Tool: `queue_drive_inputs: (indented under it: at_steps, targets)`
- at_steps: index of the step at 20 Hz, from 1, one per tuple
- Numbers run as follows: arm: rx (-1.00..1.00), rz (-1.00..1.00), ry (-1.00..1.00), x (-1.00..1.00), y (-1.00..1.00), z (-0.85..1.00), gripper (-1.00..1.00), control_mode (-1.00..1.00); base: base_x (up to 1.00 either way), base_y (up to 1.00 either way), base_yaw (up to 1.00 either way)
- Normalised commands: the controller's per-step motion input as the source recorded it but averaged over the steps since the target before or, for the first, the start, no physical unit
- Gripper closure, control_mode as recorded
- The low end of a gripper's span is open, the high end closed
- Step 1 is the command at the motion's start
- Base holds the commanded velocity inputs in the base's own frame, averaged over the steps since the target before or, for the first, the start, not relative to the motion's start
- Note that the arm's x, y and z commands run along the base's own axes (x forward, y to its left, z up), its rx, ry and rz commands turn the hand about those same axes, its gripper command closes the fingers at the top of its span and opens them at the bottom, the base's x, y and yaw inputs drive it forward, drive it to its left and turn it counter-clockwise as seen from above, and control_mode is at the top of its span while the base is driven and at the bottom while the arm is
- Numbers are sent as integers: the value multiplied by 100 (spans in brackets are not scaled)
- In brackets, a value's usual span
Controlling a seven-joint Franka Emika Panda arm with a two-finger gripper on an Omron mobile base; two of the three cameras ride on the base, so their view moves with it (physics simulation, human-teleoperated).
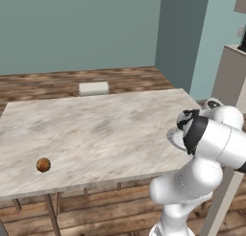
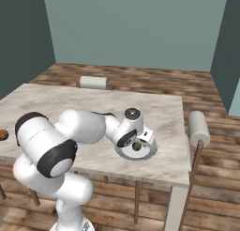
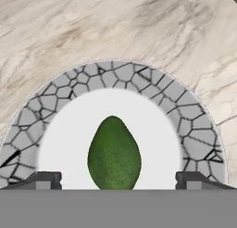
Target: Pick the avocado and bread from the counter and place them on the plate. Then pick the jam from the cabinet and place it next to the plate. Lastly close the cabinet door.
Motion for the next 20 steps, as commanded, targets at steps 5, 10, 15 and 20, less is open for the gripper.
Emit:
queue_drive_inputs:
  at_steps: [5, 10, 15, 20]
  targets:
    - [-7, 0, -9, -6, 23, 61, -100, -100, 0, 0, 0]
    - [-4, 1, -4, -21, 28, 24, -100, -100, 0, 0, 0]
    - [0, 4, 1, -24, 23, -2, -100, -100, 0, 0, 0]
    - [-6, 11, 0, -45, 33, 7, -100, -100, 0, 0, 0]
